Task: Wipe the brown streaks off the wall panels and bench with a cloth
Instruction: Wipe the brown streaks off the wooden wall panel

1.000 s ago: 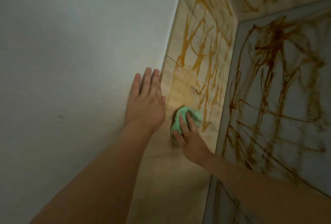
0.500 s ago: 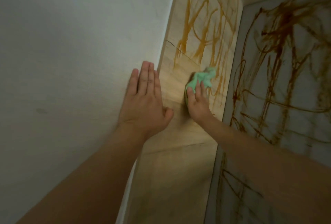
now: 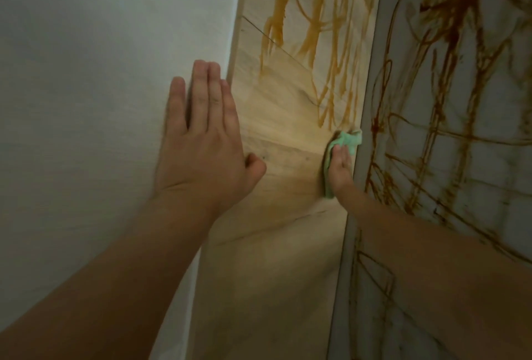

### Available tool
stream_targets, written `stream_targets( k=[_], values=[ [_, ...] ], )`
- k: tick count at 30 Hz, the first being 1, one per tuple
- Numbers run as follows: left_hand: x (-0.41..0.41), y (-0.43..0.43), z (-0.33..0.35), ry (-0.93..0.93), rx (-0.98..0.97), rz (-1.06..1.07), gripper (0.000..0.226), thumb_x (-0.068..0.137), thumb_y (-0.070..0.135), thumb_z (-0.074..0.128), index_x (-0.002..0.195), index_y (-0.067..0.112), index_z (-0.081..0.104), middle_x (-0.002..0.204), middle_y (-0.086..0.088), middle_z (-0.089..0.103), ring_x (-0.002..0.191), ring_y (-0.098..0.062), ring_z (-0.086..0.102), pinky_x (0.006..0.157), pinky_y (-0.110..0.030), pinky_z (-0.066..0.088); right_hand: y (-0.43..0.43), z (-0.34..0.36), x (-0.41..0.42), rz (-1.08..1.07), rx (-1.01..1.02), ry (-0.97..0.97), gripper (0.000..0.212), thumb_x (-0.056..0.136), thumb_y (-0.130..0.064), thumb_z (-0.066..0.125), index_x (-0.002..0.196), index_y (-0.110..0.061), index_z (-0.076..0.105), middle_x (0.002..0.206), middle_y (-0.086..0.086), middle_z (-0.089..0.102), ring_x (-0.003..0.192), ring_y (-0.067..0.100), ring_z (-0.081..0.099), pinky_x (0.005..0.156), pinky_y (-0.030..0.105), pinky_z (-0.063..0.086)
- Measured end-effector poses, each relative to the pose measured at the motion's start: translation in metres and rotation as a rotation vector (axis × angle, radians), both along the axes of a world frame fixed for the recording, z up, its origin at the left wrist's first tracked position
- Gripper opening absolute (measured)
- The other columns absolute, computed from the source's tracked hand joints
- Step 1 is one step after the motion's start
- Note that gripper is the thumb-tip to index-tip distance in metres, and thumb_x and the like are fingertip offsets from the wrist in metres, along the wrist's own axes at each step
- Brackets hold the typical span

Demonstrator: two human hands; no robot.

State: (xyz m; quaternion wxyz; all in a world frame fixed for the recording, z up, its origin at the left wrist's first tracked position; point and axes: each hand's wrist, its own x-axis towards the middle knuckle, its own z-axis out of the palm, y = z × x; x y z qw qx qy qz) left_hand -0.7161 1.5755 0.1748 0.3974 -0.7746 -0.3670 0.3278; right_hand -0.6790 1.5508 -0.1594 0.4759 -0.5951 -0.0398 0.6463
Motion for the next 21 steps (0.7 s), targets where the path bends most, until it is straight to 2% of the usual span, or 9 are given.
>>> stream_targets(
  k=[2, 4, 6, 8, 10, 13, 16, 18, 21],
  values=[
    [-0.002, 0.001, -0.001, 0.006, 0.019, -0.010, 0.112, 0.089, 0.075, 0.015, 0.159, -0.010, -0.003, 0.167, -0.031, -0.008, 0.156, -0.043, -0.012, 0.125, -0.060, 0.001, 0.004, -0.034, 0.003, -0.029, -0.094, 0.095, 0.069, 0.108, -0.060, 0.018, 0.166, -0.022, 0.014, 0.170, 0.004, 0.020, 0.157, 0.026, 0.019, 0.128, 0.043, 0.013],
    [-0.004, 0.002, -0.003, 0.006, 0.027, -0.021, 0.111, 0.089, 0.075, 0.015, 0.159, -0.010, -0.003, 0.167, -0.031, -0.008, 0.156, -0.043, -0.012, 0.126, -0.060, 0.002, 0.005, -0.056, 0.004, -0.035, -0.230, 0.220, 0.074, 0.107, -0.062, 0.020, 0.164, -0.015, 0.019, 0.163, 0.010, 0.031, 0.151, 0.030, 0.030, 0.125, 0.043, 0.021],
    [-0.004, 0.003, -0.003, 0.013, 0.023, -0.029, 0.111, 0.089, 0.075, 0.015, 0.159, -0.010, -0.003, 0.167, -0.031, -0.007, 0.156, -0.043, -0.011, 0.126, -0.060, 0.002, 0.002, -0.065, -0.004, -0.039, -0.303, 0.266, 0.078, 0.105, -0.066, 0.019, 0.164, -0.015, 0.020, 0.165, 0.010, 0.029, 0.152, 0.030, 0.030, 0.126, 0.043, 0.020],
    [-0.002, 0.002, -0.001, 0.007, 0.027, -0.029, 0.110, 0.090, 0.075, 0.015, 0.159, -0.009, -0.003, 0.167, -0.031, -0.008, 0.156, -0.043, -0.011, 0.126, -0.060, 0.002, -0.003, -0.060, -0.019, -0.097, -0.323, 0.228, 0.084, 0.098, -0.073, 0.017, 0.165, -0.022, 0.020, 0.169, 0.006, 0.026, 0.153, 0.027, 0.026, 0.128, 0.047, 0.016],
    [0.000, 0.001, -0.001, 0.006, 0.029, -0.027, 0.111, 0.089, 0.075, 0.014, 0.158, -0.009, -0.005, 0.167, -0.031, -0.008, 0.156, -0.044, -0.011, 0.126, -0.060, 0.001, -0.012, -0.027, -0.033, -0.118, -0.317, 0.184, 0.082, 0.098, -0.071, 0.021, 0.165, -0.024, 0.020, 0.170, 0.006, 0.023, 0.156, 0.027, 0.021, 0.128, 0.048, 0.012],
    [0.002, 0.000, 0.000, -0.007, 0.025, -0.029, 0.110, 0.090, 0.073, 0.018, 0.158, -0.011, -0.003, 0.166, -0.032, -0.008, 0.156, -0.044, -0.011, 0.125, -0.060, 0.000, -0.031, 0.053, -0.038, -0.089, -0.038, 0.047, 0.063, 0.110, -0.052, 0.026, 0.166, -0.029, 0.009, 0.173, -0.006, 0.003, 0.159, 0.016, -0.002, 0.128, 0.038, -0.003],
    [0.003, 0.000, 0.002, -0.030, 0.011, -0.023, 0.109, 0.090, 0.070, 0.021, 0.158, -0.012, -0.003, 0.166, -0.033, -0.009, 0.156, -0.044, -0.011, 0.125, -0.061, 0.000, -0.016, 0.077, -0.027, -0.108, 0.292, -0.169, 0.055, 0.109, -0.045, 0.030, 0.162, -0.046, 0.013, 0.172, -0.015, 0.002, 0.157, 0.006, -0.005, 0.122, 0.032, -0.003],
    [0.004, 0.000, 0.002, -0.028, 0.002, -0.013, 0.108, 0.091, 0.070, 0.019, 0.158, -0.012, -0.003, 0.166, -0.033, -0.010, 0.156, -0.043, -0.011, 0.125, -0.061, 0.000, 0.015, 0.070, -0.007, -0.128, 0.325, -0.237, 0.055, 0.108, -0.043, 0.032, 0.162, -0.045, 0.017, 0.173, -0.012, 0.007, 0.157, 0.008, -0.002, 0.121, 0.031, -0.001],
    [0.003, 0.000, 0.001, -0.034, -0.005, -0.005, 0.107, 0.092, 0.070, 0.017, 0.157, -0.012, -0.004, 0.166, -0.033, -0.011, 0.156, -0.044, -0.013, 0.125, -0.061, 0.001, 0.053, 0.040, 0.026, -0.144, 0.279, -0.264, 0.057, 0.110, -0.045, 0.031, 0.164, -0.034, 0.018, 0.173, -0.005, 0.010, 0.158, 0.013, 0.002, 0.123, 0.032, -0.001]
  ],
)
